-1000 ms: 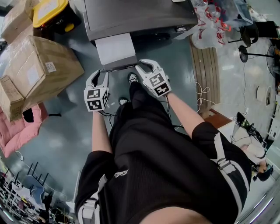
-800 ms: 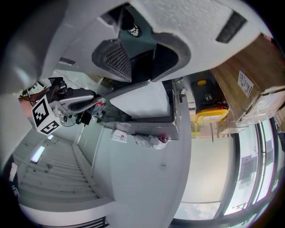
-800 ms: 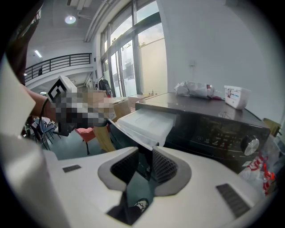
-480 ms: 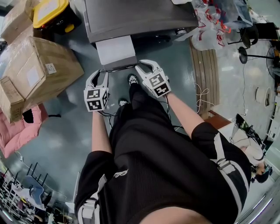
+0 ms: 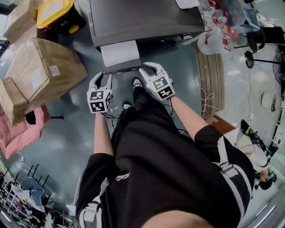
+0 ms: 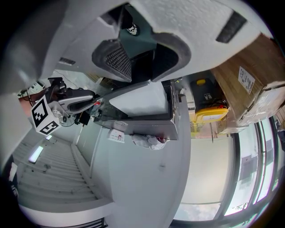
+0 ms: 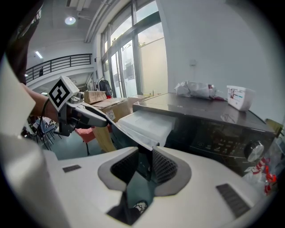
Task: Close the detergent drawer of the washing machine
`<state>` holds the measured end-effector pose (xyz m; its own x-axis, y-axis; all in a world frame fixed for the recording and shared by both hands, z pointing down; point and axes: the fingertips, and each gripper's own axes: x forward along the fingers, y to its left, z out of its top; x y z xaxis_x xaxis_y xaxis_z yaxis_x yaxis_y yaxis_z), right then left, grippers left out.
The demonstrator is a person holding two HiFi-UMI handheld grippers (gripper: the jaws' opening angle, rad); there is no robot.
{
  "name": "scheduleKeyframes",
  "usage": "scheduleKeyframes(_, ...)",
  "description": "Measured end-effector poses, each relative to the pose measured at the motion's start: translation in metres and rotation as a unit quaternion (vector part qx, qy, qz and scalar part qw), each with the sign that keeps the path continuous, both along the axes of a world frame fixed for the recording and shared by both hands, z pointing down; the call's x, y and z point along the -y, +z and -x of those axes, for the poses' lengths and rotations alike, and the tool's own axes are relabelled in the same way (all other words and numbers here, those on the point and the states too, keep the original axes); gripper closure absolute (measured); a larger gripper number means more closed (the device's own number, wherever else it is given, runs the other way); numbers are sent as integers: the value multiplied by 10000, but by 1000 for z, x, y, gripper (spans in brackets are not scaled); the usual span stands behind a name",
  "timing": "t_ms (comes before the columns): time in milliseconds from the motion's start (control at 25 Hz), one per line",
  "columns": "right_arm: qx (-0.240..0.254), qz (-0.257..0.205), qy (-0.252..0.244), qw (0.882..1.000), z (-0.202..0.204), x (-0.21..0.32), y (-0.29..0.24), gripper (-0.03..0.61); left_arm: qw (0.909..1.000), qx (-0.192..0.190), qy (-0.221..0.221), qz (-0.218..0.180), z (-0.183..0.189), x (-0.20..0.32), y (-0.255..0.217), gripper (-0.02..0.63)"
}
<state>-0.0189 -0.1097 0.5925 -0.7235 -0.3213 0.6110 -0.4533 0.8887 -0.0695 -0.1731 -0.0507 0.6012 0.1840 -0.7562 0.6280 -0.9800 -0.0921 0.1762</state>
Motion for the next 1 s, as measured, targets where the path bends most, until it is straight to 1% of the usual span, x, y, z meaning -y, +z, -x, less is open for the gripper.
scheduleKeyframes(280,51,19,-64,10000,4,7,-2,479,9999,35,-28,110,4,6,0,469)
scheduleKeyframes(520,119,104,-84,9998,3,6,-2,480,9995,79,7,301,2,6,0,469)
scheduleKeyframes(720,111,114,-110,9998,7,10,1,480,9995,112,17,303,6,9,2,469)
scheduleKeyframes(840,69,115,-9,9999,9,9,2,479,9993,216,98,283,8,8,3,469)
scheduleKeyframes(1000,-28,67,306,9995,8,6,3,479,9994,136,218,223,8,7,4,469)
